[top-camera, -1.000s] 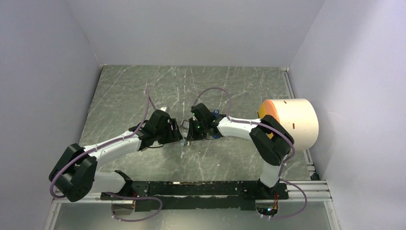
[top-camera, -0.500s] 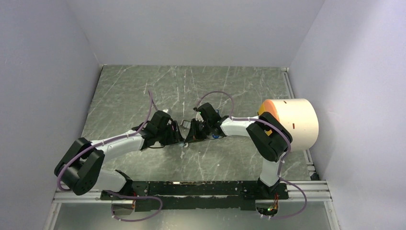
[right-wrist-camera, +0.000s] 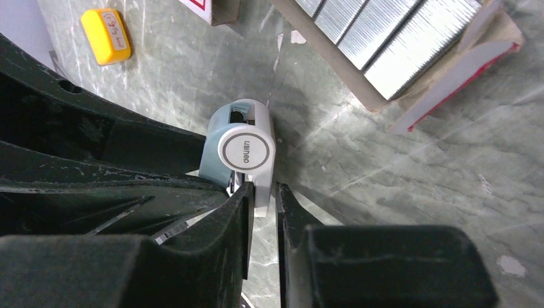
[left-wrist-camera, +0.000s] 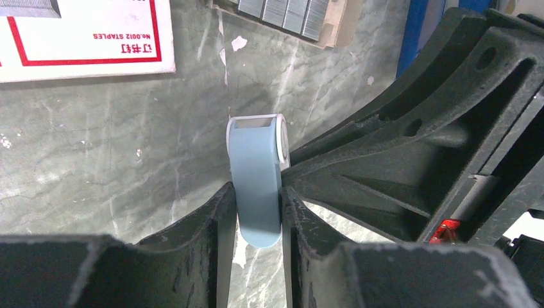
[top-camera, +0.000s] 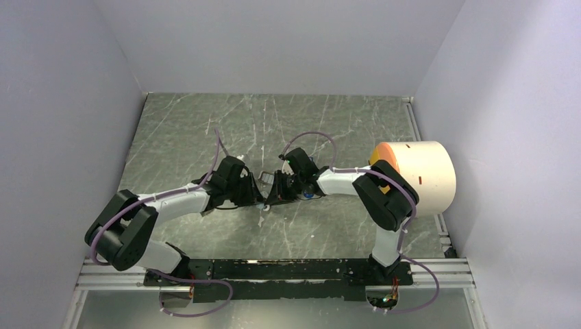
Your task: Load the staples into the stapler
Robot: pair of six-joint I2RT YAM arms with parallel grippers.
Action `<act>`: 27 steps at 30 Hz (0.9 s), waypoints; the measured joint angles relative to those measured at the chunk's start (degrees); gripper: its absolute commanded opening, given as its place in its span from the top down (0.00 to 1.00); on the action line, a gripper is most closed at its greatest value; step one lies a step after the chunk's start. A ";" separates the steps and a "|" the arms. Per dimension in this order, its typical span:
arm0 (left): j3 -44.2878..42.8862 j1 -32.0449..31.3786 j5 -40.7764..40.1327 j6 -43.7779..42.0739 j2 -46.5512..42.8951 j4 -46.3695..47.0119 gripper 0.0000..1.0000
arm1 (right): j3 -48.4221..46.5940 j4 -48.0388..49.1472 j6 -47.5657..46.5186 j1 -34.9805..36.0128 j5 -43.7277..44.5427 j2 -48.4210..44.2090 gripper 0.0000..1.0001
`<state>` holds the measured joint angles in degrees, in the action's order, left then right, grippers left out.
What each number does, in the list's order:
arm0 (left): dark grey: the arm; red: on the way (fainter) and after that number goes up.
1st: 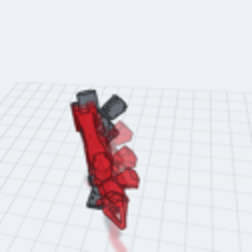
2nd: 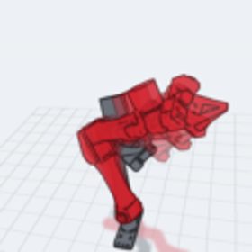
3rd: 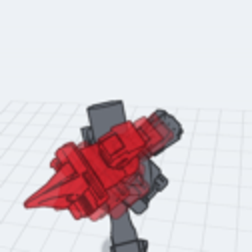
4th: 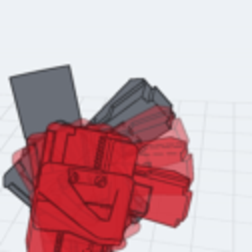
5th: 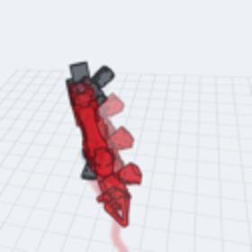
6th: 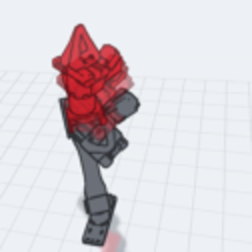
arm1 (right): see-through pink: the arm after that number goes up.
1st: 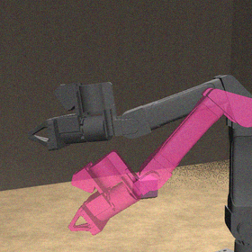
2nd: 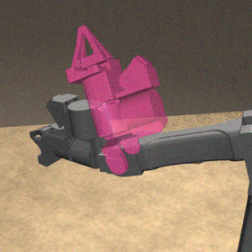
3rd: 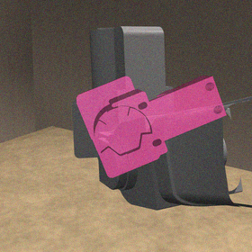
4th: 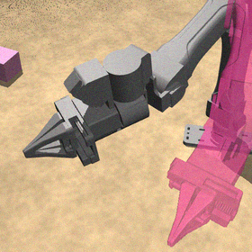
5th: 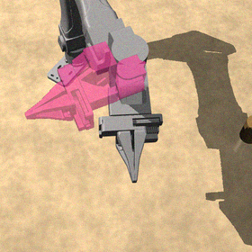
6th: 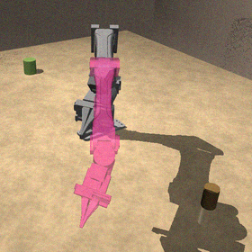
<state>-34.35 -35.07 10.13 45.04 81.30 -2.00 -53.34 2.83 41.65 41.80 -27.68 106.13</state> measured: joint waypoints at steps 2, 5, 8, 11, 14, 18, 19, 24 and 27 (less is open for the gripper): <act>-0.61 0.00 -0.02 -0.04 0.24 -0.63 0.80 | 0.48 -0.02 0.11 -0.07 1.09 -0.50 0.67; -1.90 -0.15 -0.20 -0.09 0.83 -2.23 0.79 | 1.57 -1.25 0.20 -0.07 3.58 -2.16 0.60; -4.11 -0.17 -1.27 -0.83 0.92 -5.05 0.78 | 1.95 -4.42 -0.11 -0.20 7.19 -4.98 0.58; -6.34 0.00 -3.74 -2.67 1.40 -8.72 0.77 | 2.05 -7.48 -0.39 -0.44 10.64 -8.57 0.56; -9.09 0.00 -6.10 -5.11 2.32 -12.41 0.76 | 2.14 -10.36 -0.59 -0.55 14.51 -14.19 0.54; -10.91 0.00 -7.74 -7.28 3.04 -14.91 0.72 | 2.01 -13.64 -0.74 -0.57 20.06 -21.33 0.54; -11.06 0.00 -7.93 -7.54 3.26 -15.13 0.71 | 1.95 -14.34 -0.76 -0.57 21.24 -22.69 0.54; -12.02 -0.48 -8.07 -7.82 5.22 -15.43 0.67 | 1.90 -16.96 -0.76 -0.74 25.83 -26.23 0.54; -12.76 -1.33 -8.59 -8.02 6.08 -15.43 0.59 | 1.90 -17.97 -0.76 -0.90 27.04 -26.56 0.54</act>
<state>-47.11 -36.40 1.54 37.01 87.37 -17.43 -51.44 -15.14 40.88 40.91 -0.64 79.57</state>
